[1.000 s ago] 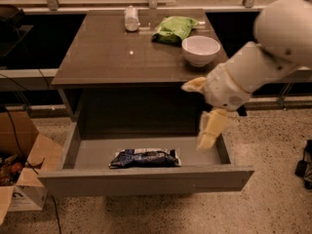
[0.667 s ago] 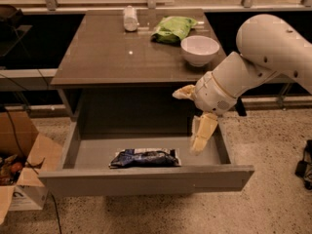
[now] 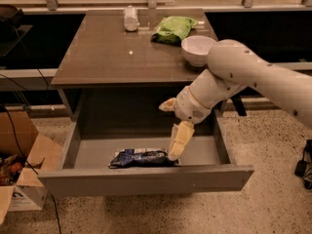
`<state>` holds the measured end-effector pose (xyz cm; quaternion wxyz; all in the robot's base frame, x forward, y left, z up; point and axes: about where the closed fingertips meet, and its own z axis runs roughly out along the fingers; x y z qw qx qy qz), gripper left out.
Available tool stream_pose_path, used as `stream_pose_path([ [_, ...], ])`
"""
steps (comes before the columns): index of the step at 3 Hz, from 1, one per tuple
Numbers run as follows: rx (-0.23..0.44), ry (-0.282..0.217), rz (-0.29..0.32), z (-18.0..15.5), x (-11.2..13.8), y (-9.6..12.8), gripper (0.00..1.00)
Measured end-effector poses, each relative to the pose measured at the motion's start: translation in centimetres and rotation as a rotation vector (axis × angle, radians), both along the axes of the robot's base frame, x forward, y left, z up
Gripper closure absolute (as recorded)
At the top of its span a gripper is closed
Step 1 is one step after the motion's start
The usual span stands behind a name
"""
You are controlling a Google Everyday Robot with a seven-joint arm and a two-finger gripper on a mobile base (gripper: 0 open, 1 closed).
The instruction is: Pick blue chip bag from top drawer and place on counter
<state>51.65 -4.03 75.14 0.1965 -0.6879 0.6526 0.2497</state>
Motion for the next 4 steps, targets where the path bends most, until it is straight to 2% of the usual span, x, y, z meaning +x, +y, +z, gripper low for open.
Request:
stream_pose_path([
  [1, -0.017, 0.047, -0.015, -3.2, 0.8, 1.3, 0.00],
  [2, -0.061, 0.093, -0.011, -7.0, 1.4, 0.6, 0.00],
  [3, -0.084, 0.110, -0.019, -8.7, 1.9, -0.5, 0.00],
  [4, -0.100, 0.123, -0.009, -9.7, 2.1, -0.1, 0.19],
])
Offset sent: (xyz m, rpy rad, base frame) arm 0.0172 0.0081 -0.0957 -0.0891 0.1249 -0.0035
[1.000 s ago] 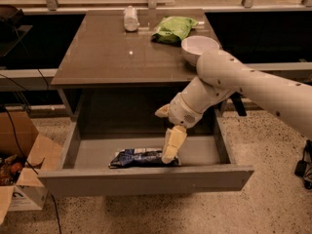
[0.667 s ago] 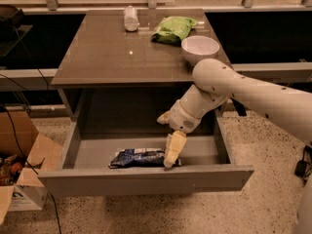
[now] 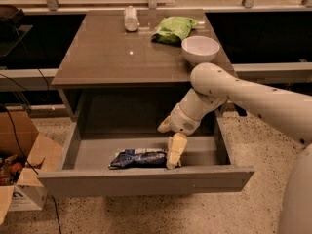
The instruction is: Pick blue chip bag from top drawer and place on counter
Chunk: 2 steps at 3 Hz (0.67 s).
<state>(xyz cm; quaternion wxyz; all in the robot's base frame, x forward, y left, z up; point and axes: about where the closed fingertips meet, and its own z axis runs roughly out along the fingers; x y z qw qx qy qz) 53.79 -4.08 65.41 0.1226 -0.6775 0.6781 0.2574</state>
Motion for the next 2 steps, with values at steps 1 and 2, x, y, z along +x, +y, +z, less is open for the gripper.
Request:
stream_pose_path([
  [1, -0.002, 0.009, 0.008, 0.06, -0.32, 0.41, 0.42],
  [2, -0.001, 0.009, 0.009, 0.38, -0.39, 0.44, 0.65],
])
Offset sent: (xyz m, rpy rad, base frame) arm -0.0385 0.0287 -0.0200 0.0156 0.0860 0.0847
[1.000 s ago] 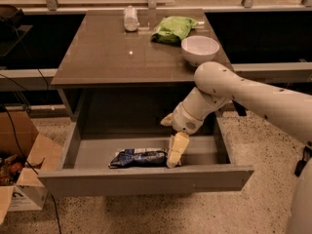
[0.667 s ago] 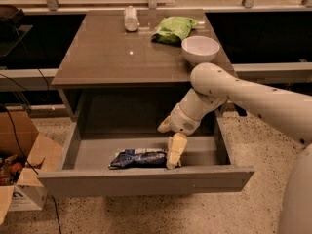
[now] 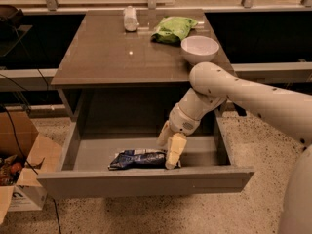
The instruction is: Pick blue chip bag from top drawer and place on counter
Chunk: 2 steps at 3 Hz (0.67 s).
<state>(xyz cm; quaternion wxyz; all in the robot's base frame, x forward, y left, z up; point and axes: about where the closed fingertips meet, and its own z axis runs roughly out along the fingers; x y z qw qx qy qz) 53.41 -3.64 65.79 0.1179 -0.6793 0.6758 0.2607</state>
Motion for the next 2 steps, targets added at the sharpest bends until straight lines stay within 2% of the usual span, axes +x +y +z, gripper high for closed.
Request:
stream_pose_path([
  [1, 0.005, 0.012, 0.013, -0.04, -0.49, 0.46, 0.88],
  [2, 0.012, 0.019, 0.024, 0.06, -0.83, 0.97, 1.00],
])
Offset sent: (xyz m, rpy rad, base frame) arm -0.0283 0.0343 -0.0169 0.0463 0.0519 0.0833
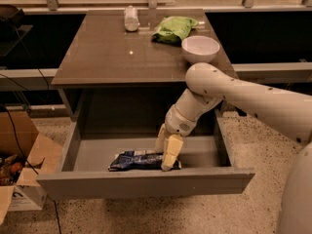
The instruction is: Pick blue chip bag from top drawer and place on counter
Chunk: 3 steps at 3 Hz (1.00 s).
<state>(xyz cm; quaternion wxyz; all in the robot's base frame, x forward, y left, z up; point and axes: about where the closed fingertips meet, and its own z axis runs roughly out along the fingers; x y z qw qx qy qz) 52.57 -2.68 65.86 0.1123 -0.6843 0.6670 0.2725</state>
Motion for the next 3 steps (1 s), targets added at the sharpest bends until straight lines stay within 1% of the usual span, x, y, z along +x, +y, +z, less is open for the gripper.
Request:
stream_pose_path([
  [1, 0.005, -0.002, 0.005, 0.4, -0.1, 0.2, 1.00],
  [2, 0.052, -0.072, 0.010, 2.8, 0.8, 1.0, 0.84],
  [3, 0.077, -0.110, 0.020, 3.7, 1.4, 1.7, 0.61],
])
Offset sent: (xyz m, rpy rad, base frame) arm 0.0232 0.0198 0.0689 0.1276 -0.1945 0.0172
